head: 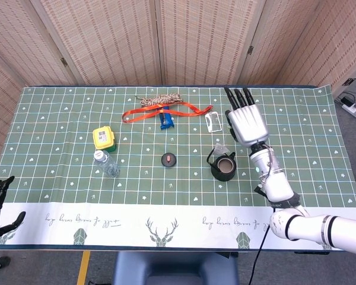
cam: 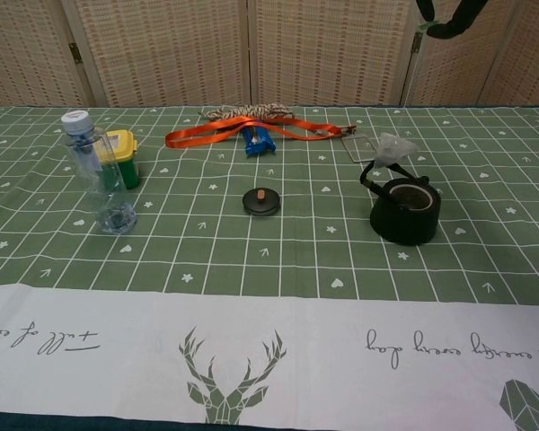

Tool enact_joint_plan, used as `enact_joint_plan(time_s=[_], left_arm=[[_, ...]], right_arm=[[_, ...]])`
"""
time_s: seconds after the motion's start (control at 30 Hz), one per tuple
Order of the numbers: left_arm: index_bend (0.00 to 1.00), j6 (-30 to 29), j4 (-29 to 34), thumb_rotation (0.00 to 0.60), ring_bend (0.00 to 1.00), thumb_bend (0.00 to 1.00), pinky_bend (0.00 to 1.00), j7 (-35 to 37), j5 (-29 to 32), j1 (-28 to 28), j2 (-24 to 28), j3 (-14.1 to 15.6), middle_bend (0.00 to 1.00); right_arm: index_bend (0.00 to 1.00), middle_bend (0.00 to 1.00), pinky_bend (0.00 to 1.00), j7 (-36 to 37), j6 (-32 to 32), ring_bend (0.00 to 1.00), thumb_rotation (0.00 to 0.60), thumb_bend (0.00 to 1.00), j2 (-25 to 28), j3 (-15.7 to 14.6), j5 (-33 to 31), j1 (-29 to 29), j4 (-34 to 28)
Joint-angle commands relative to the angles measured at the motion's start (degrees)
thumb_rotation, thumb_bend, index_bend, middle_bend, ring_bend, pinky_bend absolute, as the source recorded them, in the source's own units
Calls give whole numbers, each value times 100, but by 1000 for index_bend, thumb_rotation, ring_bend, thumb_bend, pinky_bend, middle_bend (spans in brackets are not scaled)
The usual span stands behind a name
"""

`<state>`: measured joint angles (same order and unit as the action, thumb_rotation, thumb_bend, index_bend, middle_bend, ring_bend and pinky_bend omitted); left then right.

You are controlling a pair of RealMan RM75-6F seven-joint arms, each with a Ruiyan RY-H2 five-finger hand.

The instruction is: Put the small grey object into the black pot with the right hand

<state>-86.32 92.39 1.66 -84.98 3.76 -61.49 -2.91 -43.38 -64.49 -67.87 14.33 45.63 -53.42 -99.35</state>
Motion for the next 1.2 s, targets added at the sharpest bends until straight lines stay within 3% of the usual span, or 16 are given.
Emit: enact_joint_plan(time_s=[0.03,0.9,1.2], left_arm=[[49,3,0,600,85,267,77,-35,-5,4,-8,3,110],[49,-12,3,600,85,267,77,-68,-9,-2,-18,5,110],[49,30,-2,600,85,267,76,-134,41,13,-37,-7,110]], right_arm=[[579,0,0,-22,-42,0,600,373,46,-33,37,28,-68],[582,0,0,-181,-340,0,600,373,122,-457,675,374,-530],[583,0,0,12,-161,0,600,373,-52,-571,723,485,-193]])
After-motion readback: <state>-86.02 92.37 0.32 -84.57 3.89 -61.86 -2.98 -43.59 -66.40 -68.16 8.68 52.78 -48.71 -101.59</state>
